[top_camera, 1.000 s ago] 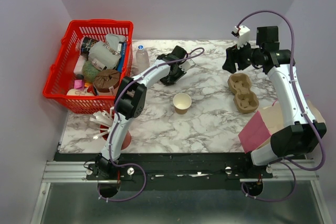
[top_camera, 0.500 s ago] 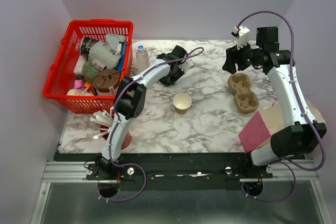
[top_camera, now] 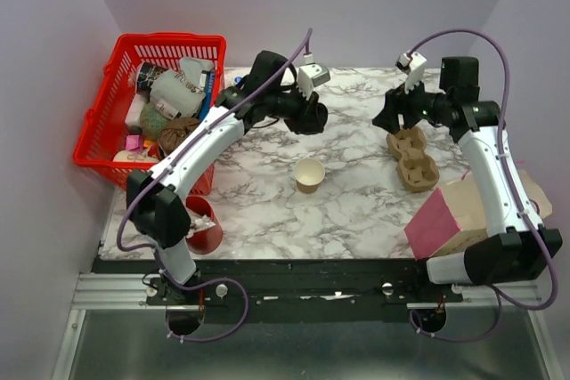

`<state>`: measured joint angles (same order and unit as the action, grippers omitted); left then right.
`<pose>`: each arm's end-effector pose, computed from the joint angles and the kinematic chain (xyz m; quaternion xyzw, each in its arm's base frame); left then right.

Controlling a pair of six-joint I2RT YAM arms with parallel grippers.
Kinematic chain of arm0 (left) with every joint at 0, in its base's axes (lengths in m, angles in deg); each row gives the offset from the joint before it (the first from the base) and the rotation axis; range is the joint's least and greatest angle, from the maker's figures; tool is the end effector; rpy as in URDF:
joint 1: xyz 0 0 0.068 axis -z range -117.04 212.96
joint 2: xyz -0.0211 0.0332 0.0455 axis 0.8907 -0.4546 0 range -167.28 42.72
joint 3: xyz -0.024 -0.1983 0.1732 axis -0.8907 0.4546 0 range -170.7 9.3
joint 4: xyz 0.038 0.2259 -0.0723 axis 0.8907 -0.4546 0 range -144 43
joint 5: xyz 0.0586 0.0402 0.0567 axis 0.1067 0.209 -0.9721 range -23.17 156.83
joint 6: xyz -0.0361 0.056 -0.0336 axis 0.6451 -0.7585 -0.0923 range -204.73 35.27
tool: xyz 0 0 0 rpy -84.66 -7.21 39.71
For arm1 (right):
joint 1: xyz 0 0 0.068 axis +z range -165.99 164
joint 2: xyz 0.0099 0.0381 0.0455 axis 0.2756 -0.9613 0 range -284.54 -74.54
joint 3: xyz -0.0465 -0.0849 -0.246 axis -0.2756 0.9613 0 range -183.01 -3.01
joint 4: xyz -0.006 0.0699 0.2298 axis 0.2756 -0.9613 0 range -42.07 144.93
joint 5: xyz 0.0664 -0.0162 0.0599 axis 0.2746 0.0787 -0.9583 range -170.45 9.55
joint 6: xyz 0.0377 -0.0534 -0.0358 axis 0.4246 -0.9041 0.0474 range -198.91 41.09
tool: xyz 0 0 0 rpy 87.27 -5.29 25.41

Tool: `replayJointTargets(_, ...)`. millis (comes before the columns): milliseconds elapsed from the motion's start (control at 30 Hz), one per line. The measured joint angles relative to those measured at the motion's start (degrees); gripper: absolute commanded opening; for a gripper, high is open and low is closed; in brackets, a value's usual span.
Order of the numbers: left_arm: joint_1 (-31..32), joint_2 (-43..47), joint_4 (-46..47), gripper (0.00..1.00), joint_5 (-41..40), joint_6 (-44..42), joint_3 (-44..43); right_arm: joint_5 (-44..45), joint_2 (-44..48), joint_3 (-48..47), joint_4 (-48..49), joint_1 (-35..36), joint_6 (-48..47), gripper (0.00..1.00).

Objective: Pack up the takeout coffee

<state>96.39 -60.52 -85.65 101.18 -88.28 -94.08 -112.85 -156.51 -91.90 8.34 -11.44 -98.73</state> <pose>0.3134 -0.2492 0.3442 0.3945 0.7755 -0.3639 0.3324 0.2918 0.0570 0.3716 -0.2994 0.8245 0.1961 0.4382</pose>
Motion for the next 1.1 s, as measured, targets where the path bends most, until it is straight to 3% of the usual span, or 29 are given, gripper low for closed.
replayJointTargets(233,-0.1,9.8,23.3,0.1,16.0,13.5,22.1,-10.5,10.8,16.6,14.2,0.0,8.4,0.72)
replayJointTargets(467,-0.4,8.3,40.2,0.1,22.6,29.1,36.2,-19.6,6.4,23.2,22.5,0.0,15.0,0.72)
replayJointTargets(867,-0.8,6.6,56.1,0.11,25.0,42.9,41.7,-22.2,1.6,27.1,26.4,0.5,17.2,0.73)
replayJointTargets(1100,-2.7,3.7,61.9,0.13,26.8,49.2,42.5,-24.4,-0.3,27.9,27.3,1.4,14.2,0.81)
